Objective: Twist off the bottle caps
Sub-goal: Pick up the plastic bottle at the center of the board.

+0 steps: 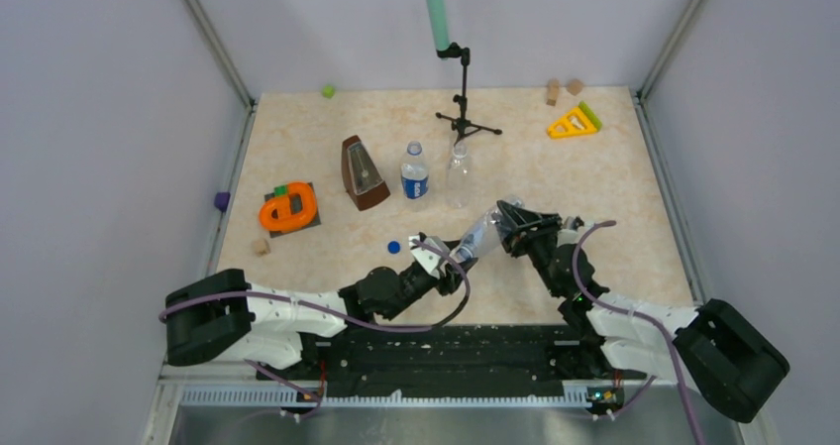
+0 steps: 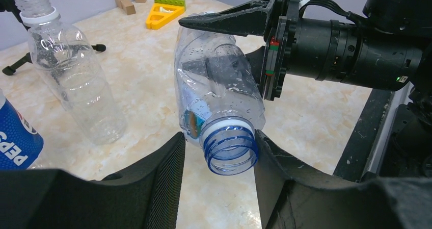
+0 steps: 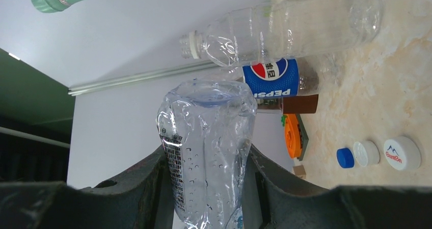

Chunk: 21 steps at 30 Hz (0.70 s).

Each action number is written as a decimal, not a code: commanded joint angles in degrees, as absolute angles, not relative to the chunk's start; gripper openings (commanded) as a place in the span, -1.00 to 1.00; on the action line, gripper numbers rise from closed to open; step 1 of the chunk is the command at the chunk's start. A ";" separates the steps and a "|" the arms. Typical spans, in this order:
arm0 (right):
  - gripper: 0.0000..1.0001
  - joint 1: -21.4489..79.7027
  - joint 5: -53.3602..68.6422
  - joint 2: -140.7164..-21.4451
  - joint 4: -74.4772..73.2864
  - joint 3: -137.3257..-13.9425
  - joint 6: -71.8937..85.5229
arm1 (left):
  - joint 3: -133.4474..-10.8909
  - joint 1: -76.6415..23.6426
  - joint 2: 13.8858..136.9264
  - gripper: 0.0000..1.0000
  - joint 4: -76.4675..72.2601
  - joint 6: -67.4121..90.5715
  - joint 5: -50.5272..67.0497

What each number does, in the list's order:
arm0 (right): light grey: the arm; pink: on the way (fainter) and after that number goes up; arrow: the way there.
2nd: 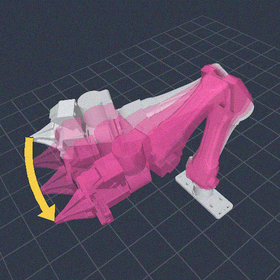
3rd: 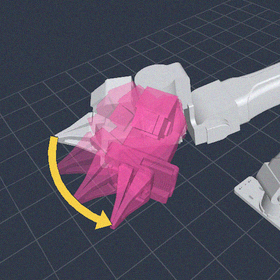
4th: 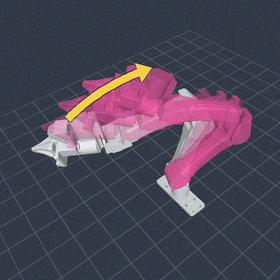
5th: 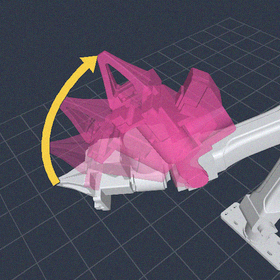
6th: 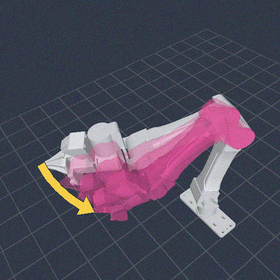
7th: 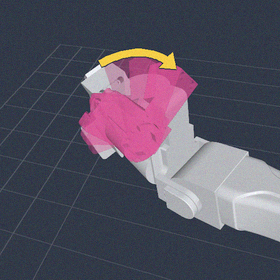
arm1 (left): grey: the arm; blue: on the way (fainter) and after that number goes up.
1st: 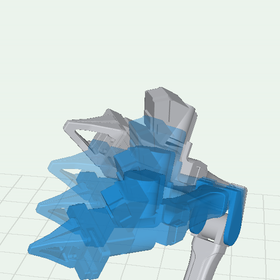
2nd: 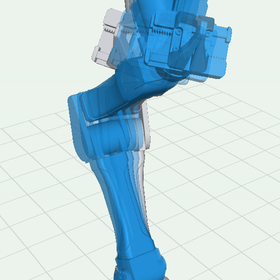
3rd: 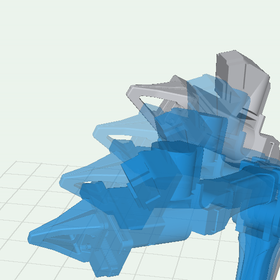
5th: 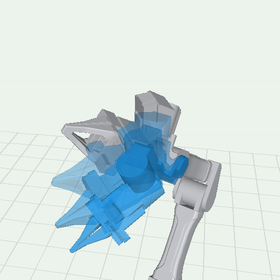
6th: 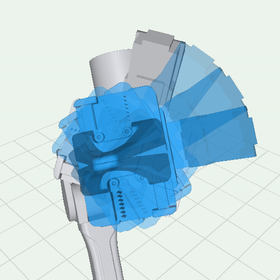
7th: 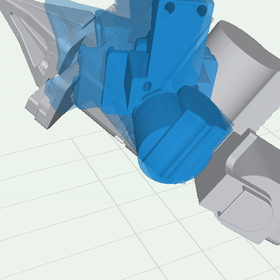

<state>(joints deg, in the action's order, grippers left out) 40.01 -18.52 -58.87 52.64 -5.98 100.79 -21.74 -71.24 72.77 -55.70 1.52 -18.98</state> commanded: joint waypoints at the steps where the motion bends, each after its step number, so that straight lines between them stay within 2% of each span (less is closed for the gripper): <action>1: -0.17 40.69 -15.20 -60.17 57.61 -5.87 102.25 | -24.13 -71.07 73.34 -0.10 -59.14 0.79 -18.98; 3: -0.17 40.69 -15.01 -60.64 58.20 -5.80 102.24 | -24.05 -71.10 73.30 -0.20 -59.07 0.68 -19.19; 6: -0.18 40.69 -15.10 -61.28 58.51 -5.45 102.79 | -23.78 -71.10 72.93 -0.19 -59.00 0.69 -19.42; 9: -0.16 40.69 -15.14 -61.82 59.58 -4.97 103.00 | -23.77 -71.10 72.41 -0.41 -58.04 0.44 -19.99; 13: 0.12 40.69 -14.82 -61.22 59.47 -4.60 101.87 | -24.36 -71.10 71.54 -0.70 -55.60 -2.96 -19.78; 15: 0.39 40.69 -14.46 -60.23 57.78 -4.61 100.73 | -24.23 -71.10 70.79 -0.80 -55.27 -4.34 -20.06; 18: 0.54 40.69 -14.16 -57.72 53.15 -4.83 99.07 | -25.40 -71.02 69.20 -1.00 -50.07 -4.18 -22.12; 21: 0.60 40.69 -14.86 -54.79 48.77 -4.79 97.67 | -27.77 -70.93 67.36 -1.00 -42.83 -5.61 -21.91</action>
